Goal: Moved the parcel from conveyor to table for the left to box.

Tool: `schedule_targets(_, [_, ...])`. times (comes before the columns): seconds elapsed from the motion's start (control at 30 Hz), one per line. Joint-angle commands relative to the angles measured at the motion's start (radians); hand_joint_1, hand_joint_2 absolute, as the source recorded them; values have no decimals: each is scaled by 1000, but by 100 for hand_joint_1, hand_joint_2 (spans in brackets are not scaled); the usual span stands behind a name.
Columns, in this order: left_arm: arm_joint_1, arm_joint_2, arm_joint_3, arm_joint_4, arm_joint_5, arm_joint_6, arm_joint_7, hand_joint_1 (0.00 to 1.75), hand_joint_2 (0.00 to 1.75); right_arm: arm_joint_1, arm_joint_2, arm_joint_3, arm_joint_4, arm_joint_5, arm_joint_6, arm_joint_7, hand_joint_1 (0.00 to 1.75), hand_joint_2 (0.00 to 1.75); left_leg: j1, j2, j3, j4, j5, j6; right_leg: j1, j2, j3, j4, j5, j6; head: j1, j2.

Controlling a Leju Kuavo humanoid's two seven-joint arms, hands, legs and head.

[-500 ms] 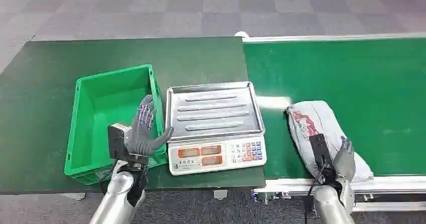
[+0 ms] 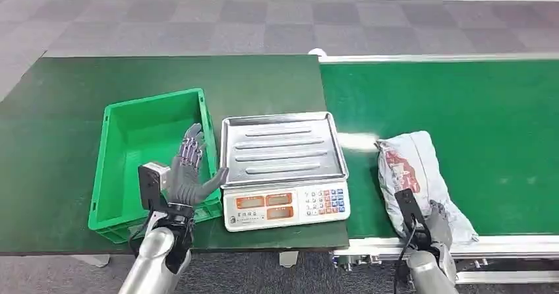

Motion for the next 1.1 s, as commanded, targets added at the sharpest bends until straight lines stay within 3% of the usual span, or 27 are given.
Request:
schedule_targets(0.03, [-42,11,-19,51,-9,-9,5,0,175,51,31,-71,154,-1,40,-12,0,175,2,-4,-2,1,2,1,1,-4,1,-2,1,1,0,0])
schedule_targets(0.07, [-49,9,-20,55,-9,-8,5,0,175,45,31,-64,150,12,40,-26,175,175,2,-5,-8,1,3,4,0,-6,-4,-3,2,2,0,0])
schedule_targets(0.1, [-56,6,-20,57,-9,-8,5,0,175,35,34,-70,138,7,43,-44,175,175,0,-7,-10,0,5,5,-1,-8,-6,-4,2,3,0,0])
schedule_targets(0.17, [-62,4,-18,57,-10,-8,8,0,175,25,38,-70,121,12,38,-65,175,175,2,-2,2,5,-4,5,0,-2,7,-2,-2,4,0,0])
schedule_targets(0.2, [-65,4,-18,57,-11,-9,10,0,175,15,40,-68,112,16,38,-73,175,175,1,-3,-2,4,-2,6,-1,-3,3,-3,-1,5,0,0])
schedule_targets(0.23, [-64,4,-17,57,-11,-8,11,0,175,12,45,-66,97,17,30,-92,175,175,1,0,6,5,-6,5,0,0,11,-4,-3,5,0,0])
schedule_targets(0.27, [-64,4,-16,56,-11,-8,11,0,175,6,47,-66,90,18,29,-95,175,175,0,-1,-3,4,-2,6,-1,-1,2,-4,1,5,0,0])
schedule_targets(0.33, [-62,4,-13,54,-12,-7,12,0,175,-7,56,-57,65,29,20,-103,175,175,1,4,5,4,-7,6,-1,3,11,-6,3,2,0,0])
schedule_targets(0.4, [-54,5,-9,45,-16,-7,15,0,175,-2,71,-42,1,32,17,-135,175,175,-2,4,-4,0,-2,6,-3,3,1,-8,9,5,0,0])
schedule_targets(0.43, [-52,5,-8,43,-16,-7,15,0,175,-3,75,-39,-6,33,19,-130,175,175,0,6,5,2,-7,7,-2,6,8,-7,7,7,0,0])
schedule_targets(0.47, [-48,5,-6,38,-17,-7,15,0,175,9,81,-32,-45,30,20,-140,175,175,-2,6,0,1,-4,7,-3,5,3,-8,10,7,0,0])
schedule_targets(0.5, [-42,4,-3,31,-18,-6,15,0,175,19,85,-23,-78,26,20,-143,175,175,0,7,7,2,-8,7,-2,7,11,-8,8,7,0,0])
schedule_targets(0.53, [-38,5,-3,26,-18,-6,15,0,175,24,88,-20,-92,25,23,-139,175,175,-3,6,-1,-3,-3,7,-4,5,2,-10,11,7,0,0])
schedule_targets(0.57, [-35,5,-3,23,-20,-6,15,0,175,34,91,-16,-120,19,25,-142,175,175,-1,8,8,1,-8,7,-2,7,12,-8,7,7,0,0])
schedule_targets(0.6, [-31,5,-4,19,-23,-7,15,0,175,47,95,-9,-153,15,11,-156,175,175,-2,8,3,-1,-6,6,-3,7,6,-8,9,6,0,0])
schedule_targets(0.67, [-26,5,-8,19,-28,-7,15,0,175,71,99,0,-222,-1,-10,-169,175,175,0,7,9,1,-10,6,-1,7,13,-8,5,7,0,0])
schedule_targets(0.9, [-26,14,-27,20,-50,7,4,0,175,112,80,42,-507,-134,-62,-251,175,175,-3,7,0,-1,-8,4,-3,6,1,-4,5,6,0,0])
schedule_targets(1.1, [-20,20,-22,3,-55,18,-1,0,175,85,57,100,-674,-167,-58,-221,175,175,-7,8,-8,0,-7,5,-8,7,-10,1,5,6,0,0])
